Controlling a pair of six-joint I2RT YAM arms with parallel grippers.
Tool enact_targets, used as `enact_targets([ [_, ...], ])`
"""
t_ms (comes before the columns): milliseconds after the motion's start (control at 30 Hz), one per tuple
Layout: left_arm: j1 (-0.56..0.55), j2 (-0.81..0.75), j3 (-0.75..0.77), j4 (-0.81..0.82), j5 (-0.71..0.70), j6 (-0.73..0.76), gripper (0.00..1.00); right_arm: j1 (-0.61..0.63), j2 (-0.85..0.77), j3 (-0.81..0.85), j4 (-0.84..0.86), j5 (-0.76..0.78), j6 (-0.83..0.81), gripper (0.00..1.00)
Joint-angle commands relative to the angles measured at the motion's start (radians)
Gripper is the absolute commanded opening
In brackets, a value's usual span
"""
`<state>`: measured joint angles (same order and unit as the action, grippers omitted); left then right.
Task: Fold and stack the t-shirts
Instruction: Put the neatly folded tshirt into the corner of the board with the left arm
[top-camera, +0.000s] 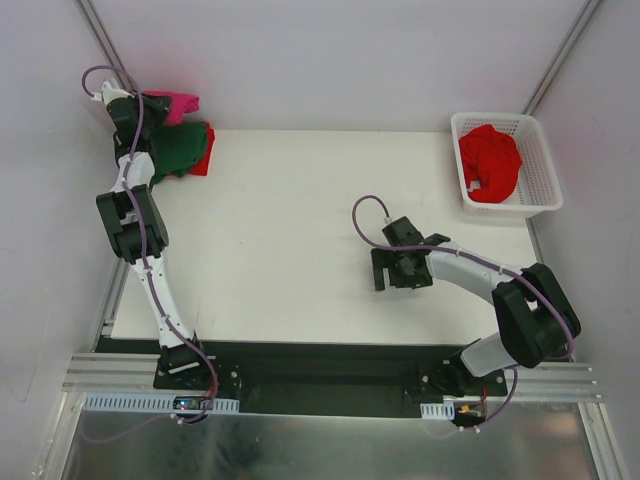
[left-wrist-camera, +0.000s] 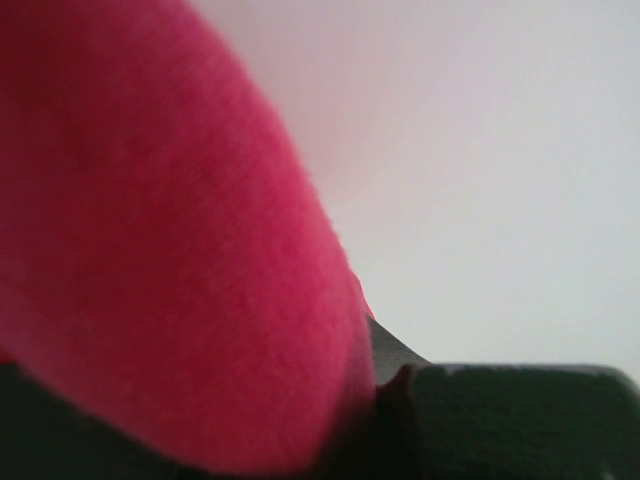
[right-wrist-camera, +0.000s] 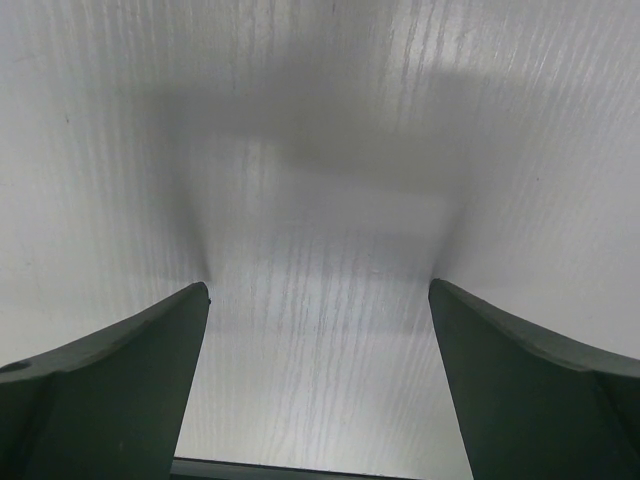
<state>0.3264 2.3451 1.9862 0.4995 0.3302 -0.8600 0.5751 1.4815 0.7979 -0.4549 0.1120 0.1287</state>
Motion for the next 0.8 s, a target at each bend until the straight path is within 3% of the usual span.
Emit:
enact_targets([
  [0, -0.009, 0.017, -0.029, 0.089, -0.052, 0.012, 0.00, -0.015, -0.026, 0.020, -0.024, -0.018, -0.014, 0.96],
  [333, -0.018, 0.043, -0.125, 0.109, -0.066, -0.033, 0.00, -0.024, -0.053, 0.020, -0.036, -0.018, -0.011, 0.96],
  [600, -0.021, -0.041, -0.282, 0.137, -0.083, -0.073, 0.00, -0.026, -0.072, 0.018, -0.031, -0.023, -0.005, 0.96],
  [733, -0.020, -0.061, -0.300, 0.110, -0.083, -0.063, 0.11, -0.024, -0.095, 0.006, -0.027, -0.025, 0.005, 0.96],
  [767, -0.020, -0.066, -0.302, 0.102, -0.083, -0.062, 0.24, -0.026, -0.101, 0.000, -0.025, -0.026, 0.008, 0.96],
])
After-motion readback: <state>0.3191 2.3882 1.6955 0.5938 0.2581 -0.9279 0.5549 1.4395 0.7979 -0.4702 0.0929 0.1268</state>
